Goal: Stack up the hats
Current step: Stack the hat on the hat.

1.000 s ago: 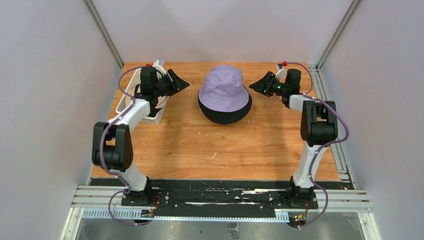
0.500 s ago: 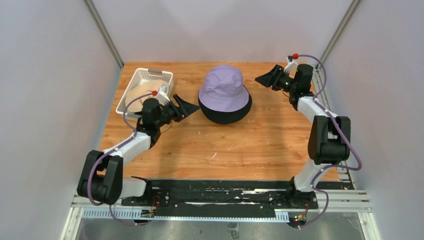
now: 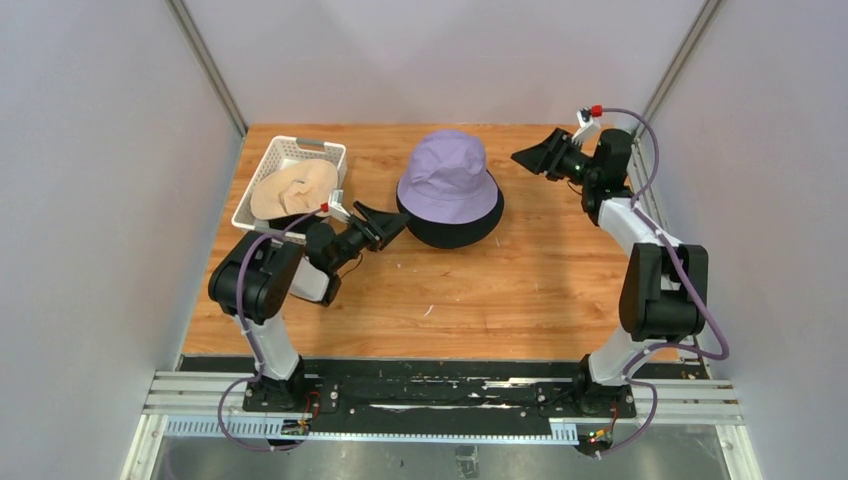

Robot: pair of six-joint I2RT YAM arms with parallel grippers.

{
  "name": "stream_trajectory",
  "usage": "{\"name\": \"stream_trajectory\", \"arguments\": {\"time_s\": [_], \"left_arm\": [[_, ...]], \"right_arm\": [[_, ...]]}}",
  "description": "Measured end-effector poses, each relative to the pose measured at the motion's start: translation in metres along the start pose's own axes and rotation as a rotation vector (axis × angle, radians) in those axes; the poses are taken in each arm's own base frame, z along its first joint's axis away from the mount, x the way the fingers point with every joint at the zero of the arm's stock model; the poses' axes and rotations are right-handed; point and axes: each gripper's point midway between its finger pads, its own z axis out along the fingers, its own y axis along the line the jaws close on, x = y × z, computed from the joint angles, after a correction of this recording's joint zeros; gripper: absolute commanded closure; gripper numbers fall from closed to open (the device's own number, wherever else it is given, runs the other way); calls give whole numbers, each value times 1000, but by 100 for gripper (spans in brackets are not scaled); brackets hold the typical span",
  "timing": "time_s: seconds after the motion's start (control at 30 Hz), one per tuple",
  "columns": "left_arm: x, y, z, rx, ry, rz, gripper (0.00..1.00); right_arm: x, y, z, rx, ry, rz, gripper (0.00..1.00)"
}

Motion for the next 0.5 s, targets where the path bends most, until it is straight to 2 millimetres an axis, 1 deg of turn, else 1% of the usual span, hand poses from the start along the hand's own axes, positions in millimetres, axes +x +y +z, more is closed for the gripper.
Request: {"name": "stream_trajectory", "arguments": {"time_s": [0.07,0.13,0.2,0.27,0.37,0.5], "left_arm": [[2,-8,2,32,-6,10,30],[1,-22,3,80,-18,32,29],[-1,-31,3,109,-33,47,29],[-4,-35,3,121,-45,54,29],[-6,-36,4,123,-55,56,29],[-9,-40,10,135,-60,61,30]], "right_arm": [[-1,1,0,-4,-3,-5,41],[-1,1,0,-5,-3,-5,41],[0,1,-1,-4,-2,-3,41],[1,1,-1,-4,-1,-2,41],[0,3,-2,-5,-3,-4,41],[-3,7,-4,-10,-9,-11,41]]}}
